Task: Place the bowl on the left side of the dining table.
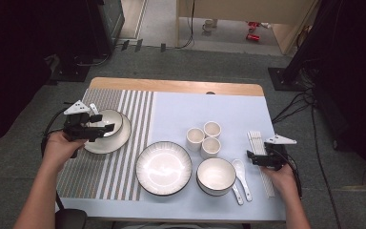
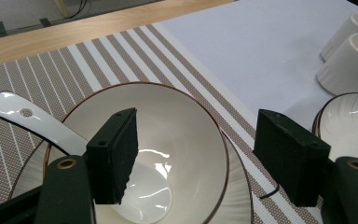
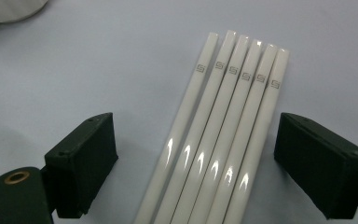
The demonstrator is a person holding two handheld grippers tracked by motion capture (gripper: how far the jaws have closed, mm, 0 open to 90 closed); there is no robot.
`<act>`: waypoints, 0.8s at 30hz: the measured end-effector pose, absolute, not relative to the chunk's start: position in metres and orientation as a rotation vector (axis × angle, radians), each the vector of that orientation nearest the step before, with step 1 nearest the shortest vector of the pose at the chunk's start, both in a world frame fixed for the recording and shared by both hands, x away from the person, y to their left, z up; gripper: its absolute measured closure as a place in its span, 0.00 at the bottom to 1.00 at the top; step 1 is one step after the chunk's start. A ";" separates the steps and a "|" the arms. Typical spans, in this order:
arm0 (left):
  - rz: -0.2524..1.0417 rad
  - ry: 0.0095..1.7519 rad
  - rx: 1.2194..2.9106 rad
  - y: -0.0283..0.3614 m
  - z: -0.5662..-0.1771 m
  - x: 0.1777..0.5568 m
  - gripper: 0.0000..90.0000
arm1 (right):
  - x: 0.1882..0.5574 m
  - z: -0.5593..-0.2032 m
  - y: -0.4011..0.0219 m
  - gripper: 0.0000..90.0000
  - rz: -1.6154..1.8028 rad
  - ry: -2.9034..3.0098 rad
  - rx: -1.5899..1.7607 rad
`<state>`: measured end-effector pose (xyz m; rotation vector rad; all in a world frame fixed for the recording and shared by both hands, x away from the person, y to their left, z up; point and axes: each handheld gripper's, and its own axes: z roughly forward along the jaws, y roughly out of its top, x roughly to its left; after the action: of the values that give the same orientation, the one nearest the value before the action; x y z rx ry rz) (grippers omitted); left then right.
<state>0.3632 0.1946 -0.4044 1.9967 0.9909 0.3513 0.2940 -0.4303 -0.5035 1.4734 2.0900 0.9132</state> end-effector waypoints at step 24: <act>0.324 0.840 2.055 0.183 -0.420 0.314 0.30 | 0.294 -0.503 -0.430 0.14 0.911 2.090 1.473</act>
<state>0.3140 0.1827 -0.4200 2.0554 0.8400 0.3239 0.2940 -0.4302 -0.5035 1.4734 2.0905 0.9113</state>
